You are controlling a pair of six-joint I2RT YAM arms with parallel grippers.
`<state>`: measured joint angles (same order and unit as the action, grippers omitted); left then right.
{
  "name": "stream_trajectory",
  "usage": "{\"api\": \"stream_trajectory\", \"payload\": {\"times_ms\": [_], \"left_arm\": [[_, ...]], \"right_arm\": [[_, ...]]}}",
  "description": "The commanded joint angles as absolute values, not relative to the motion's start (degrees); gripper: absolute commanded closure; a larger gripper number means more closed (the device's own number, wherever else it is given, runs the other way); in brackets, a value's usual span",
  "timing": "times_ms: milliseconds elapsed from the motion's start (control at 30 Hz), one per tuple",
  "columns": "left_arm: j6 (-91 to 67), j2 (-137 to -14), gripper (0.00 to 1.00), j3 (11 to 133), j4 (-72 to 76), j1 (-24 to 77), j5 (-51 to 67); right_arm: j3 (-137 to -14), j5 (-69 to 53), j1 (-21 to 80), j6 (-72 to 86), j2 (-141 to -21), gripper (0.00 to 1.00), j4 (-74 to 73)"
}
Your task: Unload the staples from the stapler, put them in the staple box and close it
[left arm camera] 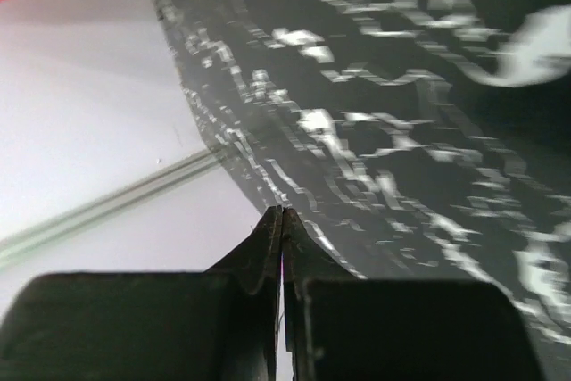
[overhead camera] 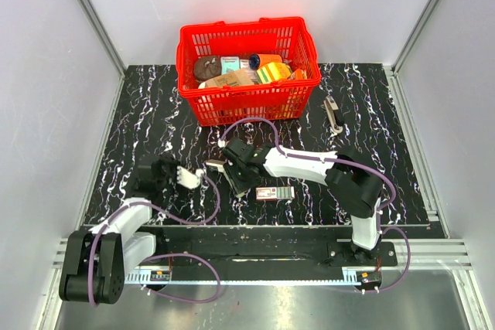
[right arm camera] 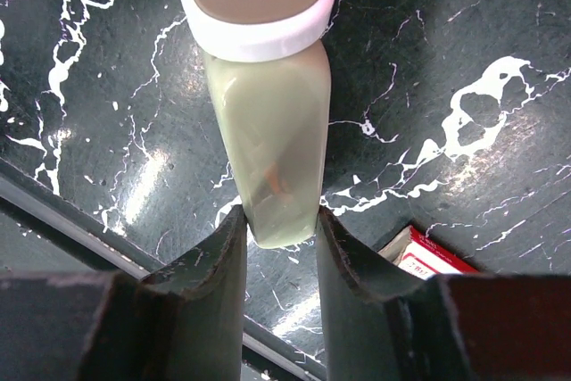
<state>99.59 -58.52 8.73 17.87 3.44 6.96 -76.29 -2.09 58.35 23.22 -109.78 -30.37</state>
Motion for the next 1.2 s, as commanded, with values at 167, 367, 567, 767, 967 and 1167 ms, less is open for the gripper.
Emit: {"api": "stream_trajectory", "payload": {"times_ms": [167, 367, 567, 767, 967, 1167], "left_arm": [[60.2, -58.1, 0.93, 32.9, -6.8, 3.7, 11.1], [53.4, -59.1, 0.62, 35.9, -14.3, 3.6, 19.6], [49.6, -61.5, 0.61, 39.4, -21.9, 3.6, 24.5], [51.0, -60.6, 0.6, 37.7, -25.8, 3.7, 27.4], [52.0, -61.6, 0.56, 37.0, -27.3, 3.7, 27.5], [49.0, -60.9, 0.52, 36.5, -25.9, 3.7, 28.3]], "right_arm": [[-80.2, -0.3, 59.2, 23.6, -109.9, 1.0, -29.4], [-84.1, 1.0, 60.6, 23.5, -110.0, 1.0, -28.6], [-86.6, 0.2, 60.6, 26.1, -109.5, 1.0, -24.0], [-88.6, 0.3, 60.6, 27.6, -109.7, 1.0, -22.4], [-88.7, 0.2, 60.6, 28.6, -108.6, 1.0, -21.4], [-87.9, -2.2, 60.6, 30.7, -106.9, 1.0, -19.3]]}}
